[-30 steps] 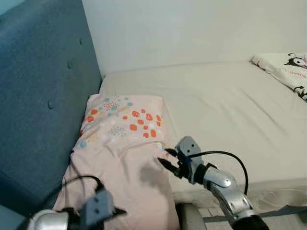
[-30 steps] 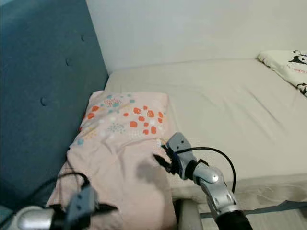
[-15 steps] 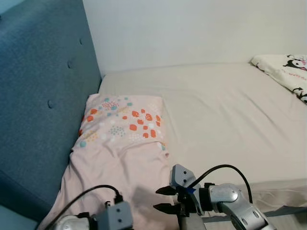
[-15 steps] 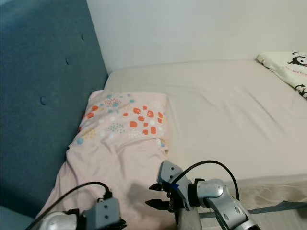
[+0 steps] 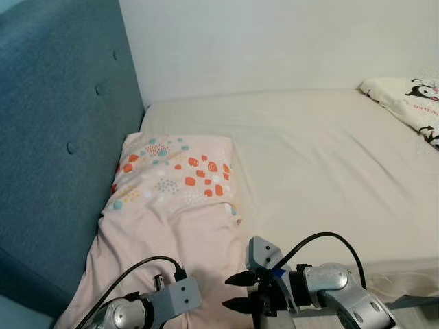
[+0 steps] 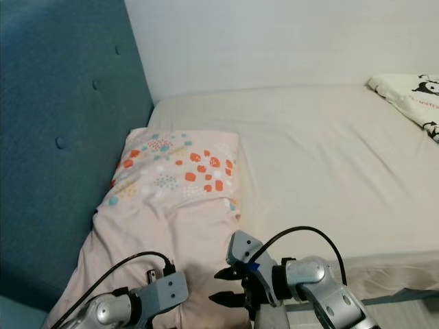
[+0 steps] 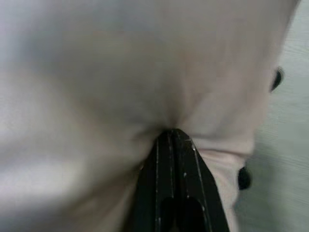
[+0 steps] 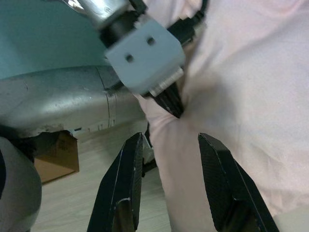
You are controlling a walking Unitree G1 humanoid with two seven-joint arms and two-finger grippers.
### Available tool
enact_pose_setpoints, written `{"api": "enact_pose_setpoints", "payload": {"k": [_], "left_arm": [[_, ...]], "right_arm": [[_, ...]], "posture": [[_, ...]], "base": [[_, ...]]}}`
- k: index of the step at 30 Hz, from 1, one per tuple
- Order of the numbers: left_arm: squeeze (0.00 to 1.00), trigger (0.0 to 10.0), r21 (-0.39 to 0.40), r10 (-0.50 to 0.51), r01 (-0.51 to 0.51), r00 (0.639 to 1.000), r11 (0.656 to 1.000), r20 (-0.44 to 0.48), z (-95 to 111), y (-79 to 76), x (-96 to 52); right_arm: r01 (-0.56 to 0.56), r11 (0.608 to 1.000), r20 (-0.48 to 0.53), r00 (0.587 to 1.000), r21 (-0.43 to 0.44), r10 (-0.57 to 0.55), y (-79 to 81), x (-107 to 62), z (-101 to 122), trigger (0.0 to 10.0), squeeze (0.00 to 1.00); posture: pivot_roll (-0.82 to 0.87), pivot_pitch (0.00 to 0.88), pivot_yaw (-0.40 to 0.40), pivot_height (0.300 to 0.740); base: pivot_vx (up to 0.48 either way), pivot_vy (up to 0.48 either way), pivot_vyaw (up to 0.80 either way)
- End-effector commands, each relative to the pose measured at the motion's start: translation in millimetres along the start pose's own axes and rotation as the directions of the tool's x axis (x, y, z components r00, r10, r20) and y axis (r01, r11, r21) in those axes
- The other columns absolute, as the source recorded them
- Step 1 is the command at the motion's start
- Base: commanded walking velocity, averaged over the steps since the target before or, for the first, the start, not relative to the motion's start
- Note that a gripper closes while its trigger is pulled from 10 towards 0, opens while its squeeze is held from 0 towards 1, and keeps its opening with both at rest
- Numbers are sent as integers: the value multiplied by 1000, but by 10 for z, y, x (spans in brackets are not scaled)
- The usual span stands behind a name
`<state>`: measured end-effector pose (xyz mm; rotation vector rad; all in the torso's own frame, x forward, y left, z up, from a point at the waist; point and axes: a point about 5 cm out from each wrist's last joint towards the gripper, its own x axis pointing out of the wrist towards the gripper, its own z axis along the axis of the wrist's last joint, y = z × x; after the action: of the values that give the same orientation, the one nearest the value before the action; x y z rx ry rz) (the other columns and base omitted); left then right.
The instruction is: Clean up the room
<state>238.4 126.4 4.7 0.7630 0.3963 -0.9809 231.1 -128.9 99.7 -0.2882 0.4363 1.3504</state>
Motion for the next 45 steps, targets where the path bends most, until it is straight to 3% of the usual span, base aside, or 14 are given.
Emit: {"api": "enact_pose_setpoints", "payload": {"k": [1, 11, 14, 20, 25, 28, 31, 33, 39, 40, 41, 42, 43, 45], "left_arm": [[0, 0, 18, 19, -18, 999, 1000, -48, -88, -4, 10], [0, 0, 72, 223, -219, 974, 973, -51, 102, 528, 182], [0, 0, 101, 310, -307, 950, 946, -23, 291, 826, 225], [0, 0, 129, 376, -372, 927, 919, -9, 420, 1002, 257], [0, 0, 202, 511, -504, 859, 840, 19, 631, 1302, 235], [0, 0, 226, 537, -528, 843, 819, 26, 672, 1360, 221], [0, 0, 320, 595, -581, 801, 749, 62, 772, 1469, 197], [0, 0, 338, 595, -580, 801, 741, 70, 784, 1470, 202], [0, 0, 308, 563, -554, 824, 773, 68, 743, 1399, 234], [0, 1725, 281, 532, -526, 845, 803, 60, 692, 1346, 243], [0, 1725, 281, 532, -526, 845, 803, 60, 692, 1346, 243], [0, 1922, 193, 403, -408, 913, 892, 64, 494, 1160, 221], [0, 2980, 175, 371, -377, 926, 909, 70, 448, 1113, 209], [0, 3804, 164, 325, -336, 942, 928, 88, 384, 1046, 182]], "right_arm": [[-22, 1000, 12, 1000, 5, 22, 44, 6, 21, 10000, 0], [-115, 993, -33, 993, 42, 116, 220, 2, -8, 10000, 0], [-105, 994, -84, 991, 40, 108, 250, -9, -96, 10000, 0], [-99, 994, -90, 991, 46, 103, 264, -9, -110, 10000, 0], [-85, 995, -97, 991, 50, 90, 272, -9, -103, 10000, 0], [-81, 995, -97, 992, 50, 86, 269, -9, -105, 10000, 0], [-72, 996, -102, 992, 45, 76, 266, -14, -114, 10000, 0], [-72, 996, -101, 992, 45, 76, 266, -14, -111, 10000, 0], [-68, 997, -100, 992, 41, 72, 254, -4, -98, 10000, 0], [-66, 997, -97, 993, 39, 69, 246, 2, -92, 10000, 0], [-66, 997, -97, 993, 39, 69, 246, 2, -92, 10000, 0], [-57, 998, -85, 995, 36, 60, 225, 25, -76, 10000, 0], [-55, 998, -82, 995, 36, 58, 220, 30, -73, 10000, 0], [-54, 998, -80, 995, 34, 57, 215, 38, -72, 10000, 0]], "posture": [[-48, 176, -35, 612], [-54, 180, -18, 612], [-54, 180, -12, 612], [-56, 179, -8, 612], [-64, 181, -4, 612], [-66, 181, -3, 612], [-70, 183, 1, 612], [-72, 180, 2, 612], [-65, 180, 0, 612], [-59, 178, 2, 612], [-59, 178, 2, 612], [-48, 170, 1, 612], [-48, 170, 1, 612], [-39, 169, -2, 612]], "base": [[0, 0, 0], [0, 0, 0], [0, 0, 0], [0, 0, 0], [0, 0, 0], [0, 0, 0], [0, 0, 0], [0, 0, 0], [0, 0, 0], [0, 0, 0], [0, 0, 0], [0, 0, 0], [0, 0, 0], [0, 0, 0]]}}
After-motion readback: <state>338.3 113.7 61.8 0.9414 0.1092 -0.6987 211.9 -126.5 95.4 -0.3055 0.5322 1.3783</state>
